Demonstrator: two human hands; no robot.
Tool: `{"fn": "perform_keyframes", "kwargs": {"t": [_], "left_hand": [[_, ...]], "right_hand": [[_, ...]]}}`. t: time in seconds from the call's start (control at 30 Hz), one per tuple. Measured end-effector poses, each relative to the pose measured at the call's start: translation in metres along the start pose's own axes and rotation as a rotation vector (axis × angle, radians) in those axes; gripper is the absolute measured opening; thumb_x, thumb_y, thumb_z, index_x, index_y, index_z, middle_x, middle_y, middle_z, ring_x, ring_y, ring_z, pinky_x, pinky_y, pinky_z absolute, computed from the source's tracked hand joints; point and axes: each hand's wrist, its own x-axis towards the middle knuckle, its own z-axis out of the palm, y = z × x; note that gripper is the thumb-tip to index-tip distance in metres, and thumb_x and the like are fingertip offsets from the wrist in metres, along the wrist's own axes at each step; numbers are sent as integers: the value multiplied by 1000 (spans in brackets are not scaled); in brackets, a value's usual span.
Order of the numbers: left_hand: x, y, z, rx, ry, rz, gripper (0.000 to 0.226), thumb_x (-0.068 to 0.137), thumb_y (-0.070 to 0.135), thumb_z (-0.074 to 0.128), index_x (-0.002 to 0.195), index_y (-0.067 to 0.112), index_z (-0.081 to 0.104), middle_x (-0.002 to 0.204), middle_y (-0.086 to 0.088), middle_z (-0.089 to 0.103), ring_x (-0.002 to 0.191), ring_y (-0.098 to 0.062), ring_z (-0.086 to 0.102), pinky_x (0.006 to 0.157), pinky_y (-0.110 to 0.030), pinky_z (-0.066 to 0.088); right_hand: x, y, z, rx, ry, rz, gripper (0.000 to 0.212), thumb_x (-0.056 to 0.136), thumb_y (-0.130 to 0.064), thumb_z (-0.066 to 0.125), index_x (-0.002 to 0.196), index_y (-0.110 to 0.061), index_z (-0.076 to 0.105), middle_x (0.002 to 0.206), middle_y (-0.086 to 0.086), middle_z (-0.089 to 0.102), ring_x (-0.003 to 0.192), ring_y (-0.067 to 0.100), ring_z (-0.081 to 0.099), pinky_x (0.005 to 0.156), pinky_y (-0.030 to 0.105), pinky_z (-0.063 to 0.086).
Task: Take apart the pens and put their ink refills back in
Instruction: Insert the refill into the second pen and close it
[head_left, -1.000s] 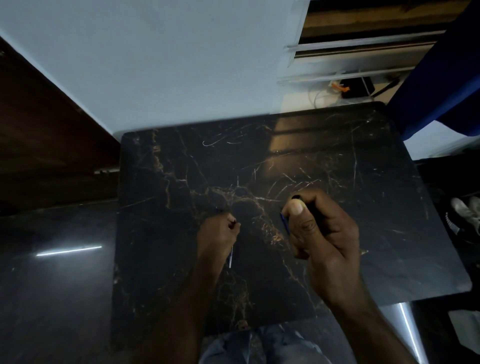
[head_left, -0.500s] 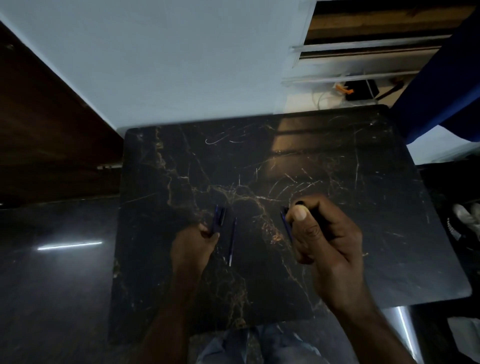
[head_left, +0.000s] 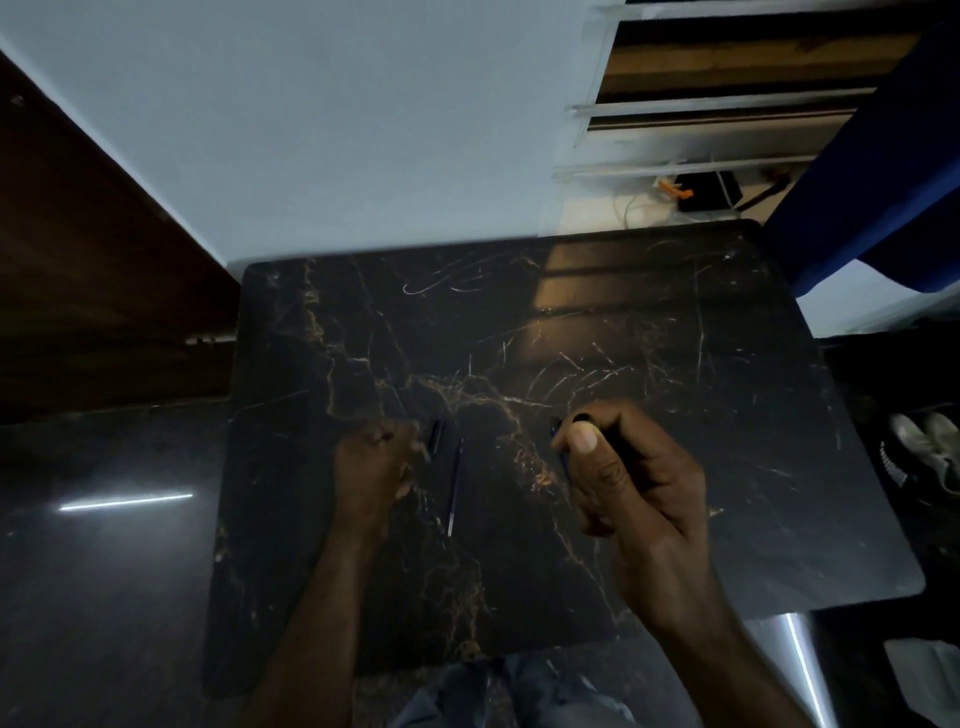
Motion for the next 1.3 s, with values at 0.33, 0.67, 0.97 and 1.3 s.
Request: {"fn": "perform_keyframes", "kwargs": {"t": [0.33,0.67,0.97,1.3], "left_hand": [[-106,181,25,-440,-382,806,11,98,22,67,88,17,68,61,17,64,41,8,51,45,-9,40],[-117,192,27,-310,-313,891,8,98,23,69,91,18,68,71,3,67,44,2,49,48,-12,40],[-122,187,26,-113,-321,1034,11,96,14,76,92,6,69,75,-3,72,47,-21,53,43,-32,44],[-114,201,15,-518,-718,586,41,99,31,38,123,5,61,83,3,56,56,-7,34,46,-20,32]], "right_hand": [[18,-16,9,42,22,-114,27,110,-23,50,102,-5,69,64,-6,47,49,8,41,48,23,37],[21,-30,2,50,76,-216,23,109,-17,47,102,-7,67,74,-21,51,55,0,45,53,18,42],[20,-31,3,84,91,-229,20,109,-16,49,103,-12,68,77,-22,52,53,-2,43,51,18,38],[24,-20,9,159,132,-156,26,105,-21,47,94,-11,69,63,-13,42,50,7,34,50,22,33]]}}
